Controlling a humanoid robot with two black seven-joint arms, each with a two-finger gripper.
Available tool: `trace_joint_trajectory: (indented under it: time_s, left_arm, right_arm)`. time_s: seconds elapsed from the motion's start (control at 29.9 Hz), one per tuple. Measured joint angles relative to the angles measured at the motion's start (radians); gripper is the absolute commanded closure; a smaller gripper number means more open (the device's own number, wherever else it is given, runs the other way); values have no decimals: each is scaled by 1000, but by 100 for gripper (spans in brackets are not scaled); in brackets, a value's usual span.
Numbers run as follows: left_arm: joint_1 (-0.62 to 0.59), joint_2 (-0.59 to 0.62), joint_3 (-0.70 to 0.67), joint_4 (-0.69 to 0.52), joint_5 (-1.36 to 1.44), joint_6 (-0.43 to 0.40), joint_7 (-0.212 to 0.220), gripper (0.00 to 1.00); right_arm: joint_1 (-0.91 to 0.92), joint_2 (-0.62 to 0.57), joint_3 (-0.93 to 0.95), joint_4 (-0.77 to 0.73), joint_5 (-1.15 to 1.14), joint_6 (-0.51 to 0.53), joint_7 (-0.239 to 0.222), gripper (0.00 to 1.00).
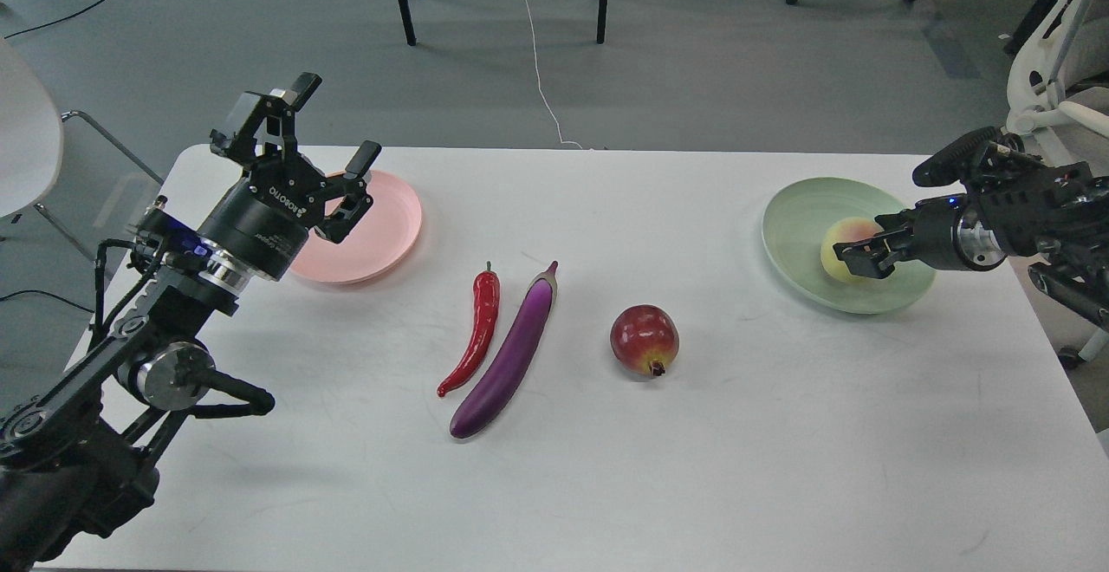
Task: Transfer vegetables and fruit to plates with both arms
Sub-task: 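Lift the peach with the right gripper and lower it onto the green plate, then open the right gripper and raise it off the peach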
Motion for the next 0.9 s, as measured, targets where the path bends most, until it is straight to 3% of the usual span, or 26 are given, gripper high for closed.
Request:
trace_joint_trajectory:
  time_s: [0.9]
  left_arm:
    - [2, 0, -4, -3, 0, -1, 0, 2]
  right_arm:
    - [19, -20, -2, 50, -1, 9, 0, 41]
